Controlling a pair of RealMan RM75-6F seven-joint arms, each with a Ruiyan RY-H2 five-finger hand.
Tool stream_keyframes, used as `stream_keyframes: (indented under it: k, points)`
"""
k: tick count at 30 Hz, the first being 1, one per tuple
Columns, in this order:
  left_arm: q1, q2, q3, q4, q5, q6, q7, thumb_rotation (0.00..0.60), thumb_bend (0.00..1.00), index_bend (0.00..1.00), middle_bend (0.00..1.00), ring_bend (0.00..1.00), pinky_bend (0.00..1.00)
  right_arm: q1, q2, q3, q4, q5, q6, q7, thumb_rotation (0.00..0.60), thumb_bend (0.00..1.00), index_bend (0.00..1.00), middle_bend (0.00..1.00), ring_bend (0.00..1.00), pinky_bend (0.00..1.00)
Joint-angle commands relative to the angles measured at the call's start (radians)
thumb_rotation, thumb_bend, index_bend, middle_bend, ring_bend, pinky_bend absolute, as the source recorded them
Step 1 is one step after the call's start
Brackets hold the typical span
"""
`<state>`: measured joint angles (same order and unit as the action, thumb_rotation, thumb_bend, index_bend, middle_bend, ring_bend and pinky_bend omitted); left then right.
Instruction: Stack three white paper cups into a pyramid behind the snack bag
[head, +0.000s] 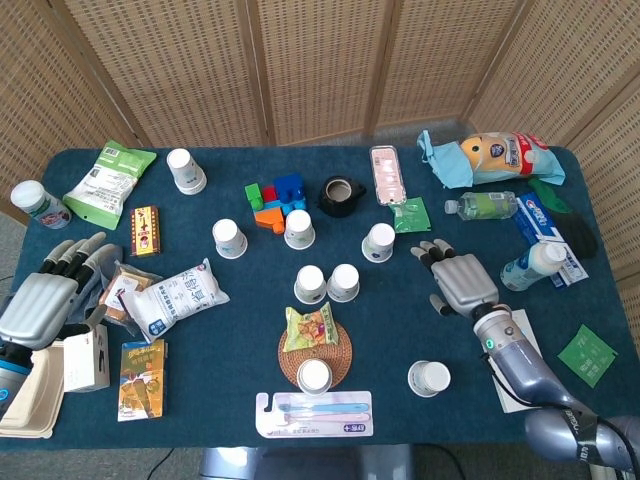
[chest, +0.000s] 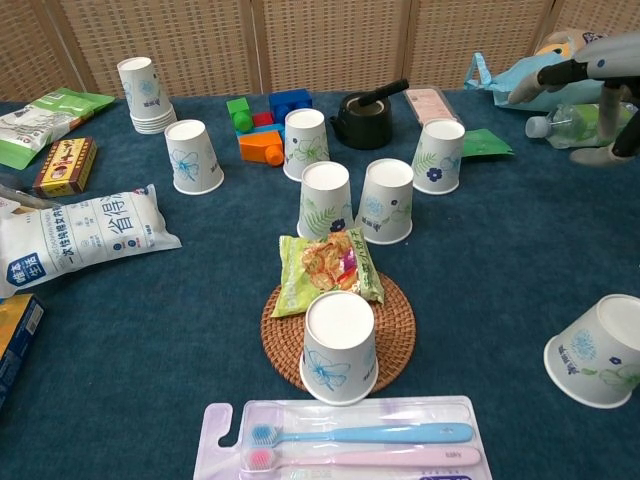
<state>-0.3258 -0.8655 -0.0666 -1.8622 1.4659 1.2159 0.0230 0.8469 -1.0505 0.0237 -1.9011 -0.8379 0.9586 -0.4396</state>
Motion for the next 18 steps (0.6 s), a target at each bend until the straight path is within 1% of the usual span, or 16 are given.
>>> stream_keyframes:
  k: [1,3,10,14,18]
  points:
    - [-0.001,0.001,0.000,0.000,0.000,0.000,-0.001,0.600,0.43,0.00,0.00,0.00,0.04,-0.002,-0.012,0.005,0.015,-0.004,-0.010,0.004,0.600,0.44,0.07,0.09,0.06,0.42]
    - [-0.001,0.001,0.000,-0.002,0.001,0.000,-0.001,0.600,0.43,0.00,0.00,0.00,0.04,0.004,-0.022,0.012,0.031,-0.006,-0.026,0.008,0.600,0.44,0.05,0.08,0.06,0.42]
    - [0.006,0.009,0.004,-0.012,0.006,0.012,0.005,0.600,0.43,0.00,0.00,0.00,0.04,0.050,-0.083,0.069,0.130,-0.017,-0.096,0.043,0.600,0.43,0.02,0.06,0.03,0.42]
    - [0.014,0.014,0.008,-0.016,0.008,0.022,0.004,0.600,0.43,0.00,0.00,0.00,0.04,0.084,-0.117,0.093,0.187,-0.001,-0.146,0.054,0.600,0.43,0.00,0.02,0.00,0.37]
    - [0.021,0.017,0.012,-0.017,0.008,0.028,0.002,0.600,0.43,0.00,0.00,0.00,0.04,0.119,-0.150,0.107,0.242,0.024,-0.197,0.060,0.600,0.43,0.00,0.00,0.00,0.32]
